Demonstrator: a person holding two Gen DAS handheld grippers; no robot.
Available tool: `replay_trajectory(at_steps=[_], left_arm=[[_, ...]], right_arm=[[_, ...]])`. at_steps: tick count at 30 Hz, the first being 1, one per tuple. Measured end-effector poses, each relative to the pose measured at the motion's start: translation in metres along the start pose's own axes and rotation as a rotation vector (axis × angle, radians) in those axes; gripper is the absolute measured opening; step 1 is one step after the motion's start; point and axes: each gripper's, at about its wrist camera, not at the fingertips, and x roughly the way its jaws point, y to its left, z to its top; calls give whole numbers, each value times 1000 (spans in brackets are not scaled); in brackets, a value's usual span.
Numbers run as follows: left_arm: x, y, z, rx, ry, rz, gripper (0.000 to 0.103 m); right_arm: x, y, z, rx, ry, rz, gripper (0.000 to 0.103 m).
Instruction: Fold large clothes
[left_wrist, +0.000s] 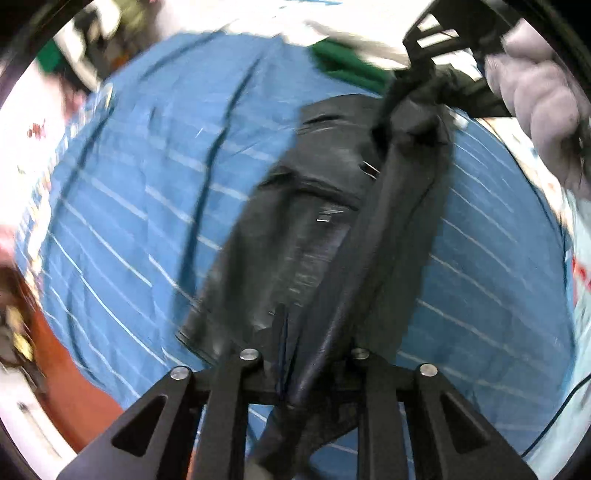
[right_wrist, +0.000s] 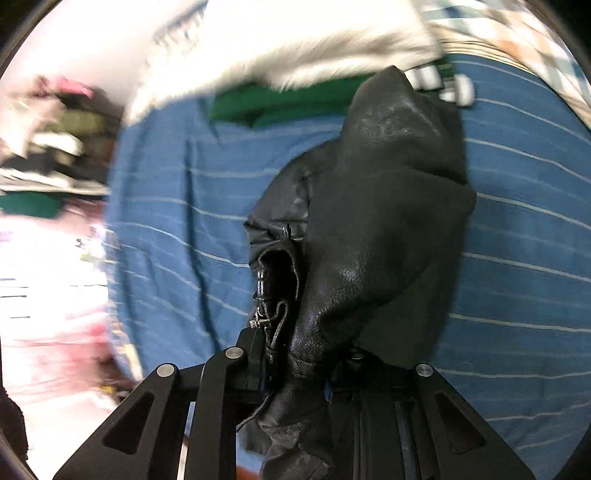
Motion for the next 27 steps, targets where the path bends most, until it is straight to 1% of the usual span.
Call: replay_trajectory(at_steps=[1, 2, 3, 4, 5, 6, 7, 8, 9, 10, 11, 12, 13, 14, 15, 16, 17, 18, 19, 20, 21, 23, 25, 26, 27], left_arm=[[9, 17, 5, -35, 19, -32, 19], [20, 37, 11, -85, 29, -46, 26], [32, 56, 15, -127, 39, -62, 31], [41, 70, 17, -159, 58, -86, 32], [51, 84, 18, -202, 79, -124, 35], [61, 101, 18, -256, 96, -164, 40], [65, 109, 17, -280, 99, -178, 43], [67, 118, 14, -310, 102, -193, 47], [67, 124, 10, -340, 102, -202, 48], [66, 128, 8, -360, 100, -204, 48], [63, 131, 4, -383, 92, -203, 51], [59, 133, 0, -398, 89, -181, 54], [57, 133, -3, -407, 88, -140, 54], [53, 133, -8, -419, 81, -91, 57], [52, 133, -11, -427, 67, -61, 62], [53, 133, -14, -429, 63, -34, 64], [59, 132, -16, -422, 68, -1, 67], [69, 128, -20, -407, 69, 38, 68], [75, 124, -21, -392, 68, 65, 68], [84, 120, -22, -371, 70, 94, 69], [91, 116, -21, -355, 71, 120, 71], [96, 114, -17, -344, 74, 151, 74], [98, 111, -15, -334, 76, 169, 75], [99, 108, -14, -324, 76, 181, 76], [101, 104, -12, -316, 73, 189, 76]], right_arm=[[15, 14, 2, -9, 12, -42, 22], [32, 26, 5, -14, 22, -79, 23], [52, 39, 7, -35, 39, -128, 26], [74, 47, 11, -56, 58, -182, 36], [91, 52, 13, -57, 77, -203, 42], [111, 59, 16, -70, 114, -212, 53], [119, 64, 19, -81, 128, -211, 61], [122, 67, 20, -90, 136, -185, 65], [117, 67, 18, -96, 136, -157, 68], [108, 65, 17, -106, 125, -87, 69], [99, 60, 16, -115, 118, -21, 69], [81, 47, 14, -110, 113, 85, 69], [65, 34, 12, -93, 102, 136, 69], [43, 11, 11, -62, 72, 176, 70], [31, -2, 12, -44, 49, 178, 70], [12, -30, 13, -18, 8, 157, 71], [-2, -59, 14, 4, -29, 111, 71], [-7, -77, 17, 16, -45, 87, 71], [-10, -102, 21, 33, -56, 71, 72], [-7, -124, 26, 56, -54, 68, 72], [1, -151, 33, 83, -45, 96, 72], [23, -182, 48, 104, -30, 160, 72], [55, -194, 61, 105, -1, 232, 72], [73, -197, 69, 103, 20, 302, 72], [82, -196, 72, 99, 29, 349, 72]])
